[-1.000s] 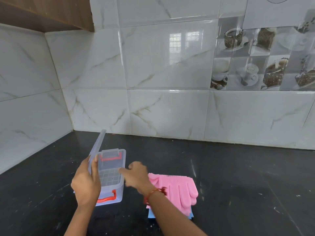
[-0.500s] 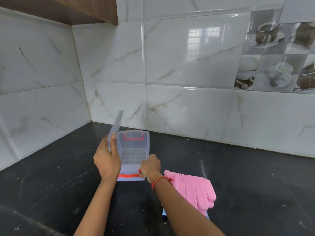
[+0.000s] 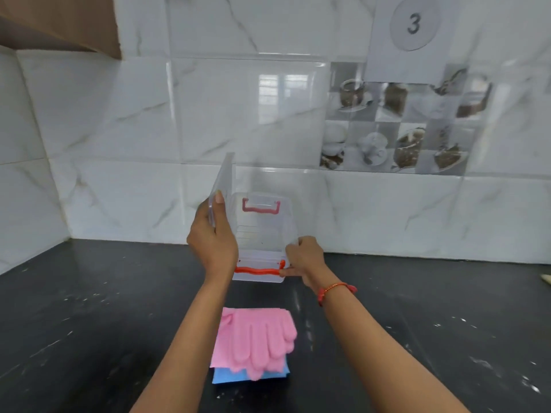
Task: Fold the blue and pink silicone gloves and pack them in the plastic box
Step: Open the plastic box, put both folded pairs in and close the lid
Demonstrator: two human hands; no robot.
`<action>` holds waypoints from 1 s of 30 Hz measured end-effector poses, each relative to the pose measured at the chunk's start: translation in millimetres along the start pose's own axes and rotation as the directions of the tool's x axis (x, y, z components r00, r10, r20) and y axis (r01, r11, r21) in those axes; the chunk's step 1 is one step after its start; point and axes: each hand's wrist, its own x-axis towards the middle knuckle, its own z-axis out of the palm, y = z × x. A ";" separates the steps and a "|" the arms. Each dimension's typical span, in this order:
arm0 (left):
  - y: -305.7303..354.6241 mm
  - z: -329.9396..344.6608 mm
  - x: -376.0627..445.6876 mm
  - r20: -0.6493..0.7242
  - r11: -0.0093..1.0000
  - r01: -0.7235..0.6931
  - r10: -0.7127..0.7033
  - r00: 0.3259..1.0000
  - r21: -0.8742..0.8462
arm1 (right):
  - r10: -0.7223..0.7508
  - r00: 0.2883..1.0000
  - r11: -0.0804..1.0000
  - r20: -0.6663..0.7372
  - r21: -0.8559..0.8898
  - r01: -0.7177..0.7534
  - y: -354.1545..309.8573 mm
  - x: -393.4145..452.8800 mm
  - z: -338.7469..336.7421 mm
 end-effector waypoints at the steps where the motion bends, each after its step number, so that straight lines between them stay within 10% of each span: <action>1: 3.9 11.4 -10.6 0.034 1.000 0.000 0.000 0.999 -0.010 | 0.006 0.999 1.000 -0.040 -0.006 -0.007 4.7 -1.4 -17.0; 15: 21.7 88.6 -138.8 0.373 0.989 0.097 -0.049 0.926 -0.113 | 0.156 0.926 0.988 -0.343 0.055 -0.145 77.2 -67.3 -161.8; 30: -65.0 58.3 -202.8 0.328 0.880 0.476 -0.446 0.833 -0.011 | 0.294 0.898 0.945 -0.328 -0.044 -0.325 177.6 -97.7 -154.5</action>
